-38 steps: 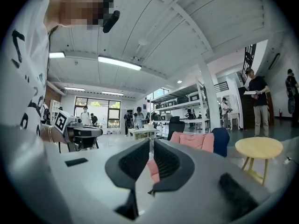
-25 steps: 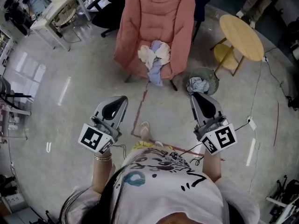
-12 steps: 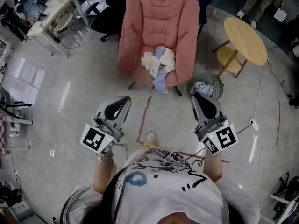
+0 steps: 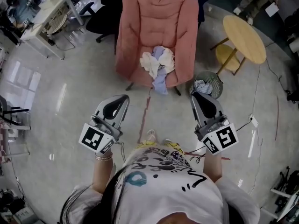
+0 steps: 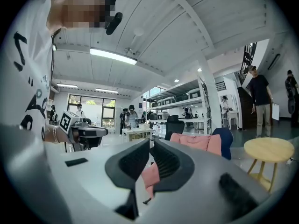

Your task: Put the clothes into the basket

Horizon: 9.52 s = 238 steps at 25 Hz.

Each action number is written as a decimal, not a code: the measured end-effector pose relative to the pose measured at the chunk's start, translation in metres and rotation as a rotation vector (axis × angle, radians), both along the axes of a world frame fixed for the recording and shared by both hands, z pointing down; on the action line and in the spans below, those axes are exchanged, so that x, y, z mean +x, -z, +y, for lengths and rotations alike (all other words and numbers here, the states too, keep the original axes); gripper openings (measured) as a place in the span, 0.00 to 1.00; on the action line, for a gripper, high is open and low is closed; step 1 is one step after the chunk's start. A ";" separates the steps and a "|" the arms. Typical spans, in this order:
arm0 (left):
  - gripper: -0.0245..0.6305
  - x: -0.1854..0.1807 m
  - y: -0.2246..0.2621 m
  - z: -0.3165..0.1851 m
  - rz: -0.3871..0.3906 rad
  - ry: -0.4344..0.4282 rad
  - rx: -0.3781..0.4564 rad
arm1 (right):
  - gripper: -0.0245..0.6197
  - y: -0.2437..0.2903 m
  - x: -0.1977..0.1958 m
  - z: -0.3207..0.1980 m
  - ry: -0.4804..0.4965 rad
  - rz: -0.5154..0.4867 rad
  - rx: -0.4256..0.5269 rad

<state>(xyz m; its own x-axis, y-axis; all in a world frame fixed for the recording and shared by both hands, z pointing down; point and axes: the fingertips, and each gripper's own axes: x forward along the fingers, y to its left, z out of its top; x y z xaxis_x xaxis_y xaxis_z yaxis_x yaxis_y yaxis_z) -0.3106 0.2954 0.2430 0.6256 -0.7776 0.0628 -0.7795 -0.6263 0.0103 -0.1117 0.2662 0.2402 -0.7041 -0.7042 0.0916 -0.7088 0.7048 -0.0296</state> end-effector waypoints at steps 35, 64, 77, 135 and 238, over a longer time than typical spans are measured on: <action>0.05 0.043 -0.012 -0.158 0.000 0.190 -0.016 | 0.09 -0.007 0.036 -0.176 0.183 0.000 0.004; 0.05 -0.003 -0.037 -0.283 -0.037 0.064 -0.083 | 0.09 -0.025 -0.014 -0.287 0.084 0.021 -0.066; 0.06 -0.032 -0.081 -0.341 0.001 -0.037 -0.151 | 0.09 -0.066 -0.051 -0.327 0.005 0.083 -0.144; 0.06 -0.018 -0.467 -0.373 0.163 0.164 -0.501 | 0.47 -0.634 -0.052 -0.344 -0.240 0.453 -0.977; 0.06 0.045 -0.011 -0.405 0.065 -0.279 0.010 | 0.17 0.036 0.040 -0.341 -0.414 0.000 0.067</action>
<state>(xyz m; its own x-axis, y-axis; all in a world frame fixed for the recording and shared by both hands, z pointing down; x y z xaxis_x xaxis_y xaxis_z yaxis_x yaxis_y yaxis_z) -0.2661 -0.1099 0.2540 0.8180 -0.5751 0.0088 -0.5748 -0.8169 0.0479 -0.0718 -0.0745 0.2046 -0.3599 -0.9323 0.0359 -0.9328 0.3604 0.0065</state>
